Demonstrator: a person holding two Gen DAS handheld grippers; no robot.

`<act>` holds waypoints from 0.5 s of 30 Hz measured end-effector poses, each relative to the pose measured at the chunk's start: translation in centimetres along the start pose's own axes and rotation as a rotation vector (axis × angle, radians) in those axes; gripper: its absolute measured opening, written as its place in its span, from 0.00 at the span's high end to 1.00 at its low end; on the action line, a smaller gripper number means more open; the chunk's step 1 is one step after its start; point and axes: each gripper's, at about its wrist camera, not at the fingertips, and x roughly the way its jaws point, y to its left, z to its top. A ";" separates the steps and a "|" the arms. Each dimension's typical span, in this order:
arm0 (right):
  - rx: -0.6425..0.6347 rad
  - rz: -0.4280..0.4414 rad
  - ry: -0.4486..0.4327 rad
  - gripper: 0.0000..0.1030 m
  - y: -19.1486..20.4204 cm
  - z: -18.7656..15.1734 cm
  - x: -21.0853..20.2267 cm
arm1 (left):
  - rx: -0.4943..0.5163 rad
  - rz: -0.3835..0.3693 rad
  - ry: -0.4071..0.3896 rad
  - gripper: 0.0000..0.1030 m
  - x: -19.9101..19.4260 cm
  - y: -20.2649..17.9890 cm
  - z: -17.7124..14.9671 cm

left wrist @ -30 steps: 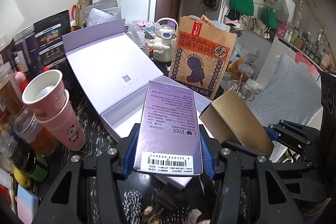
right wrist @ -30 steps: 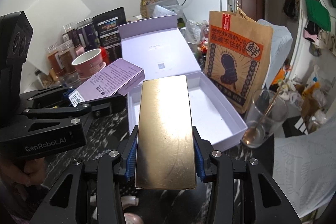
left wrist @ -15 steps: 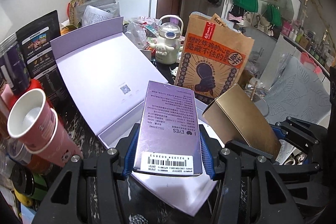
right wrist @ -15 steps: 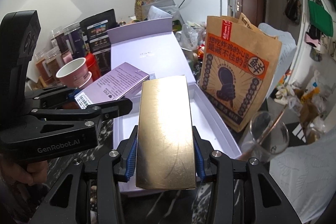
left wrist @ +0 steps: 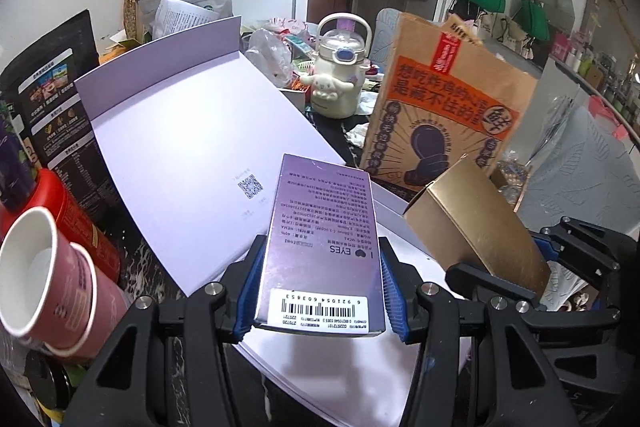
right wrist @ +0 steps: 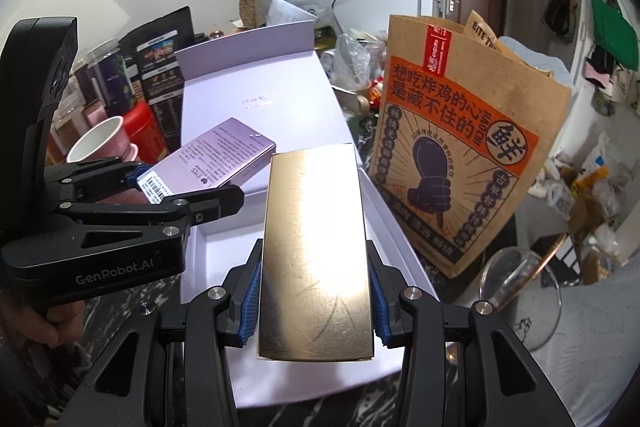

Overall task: Organize rigid objects
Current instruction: 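Carry the purple box and gold box together into the lavender gift box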

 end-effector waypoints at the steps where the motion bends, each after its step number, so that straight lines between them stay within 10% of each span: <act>1: 0.000 0.000 0.002 0.58 -0.1 0.1 0.2 | 0.004 0.009 0.004 0.50 0.4 0.1 0.2; 15: -0.005 -0.008 0.076 0.58 -0.8 1.0 4.9 | 0.005 0.030 0.116 0.50 5.9 0.8 0.1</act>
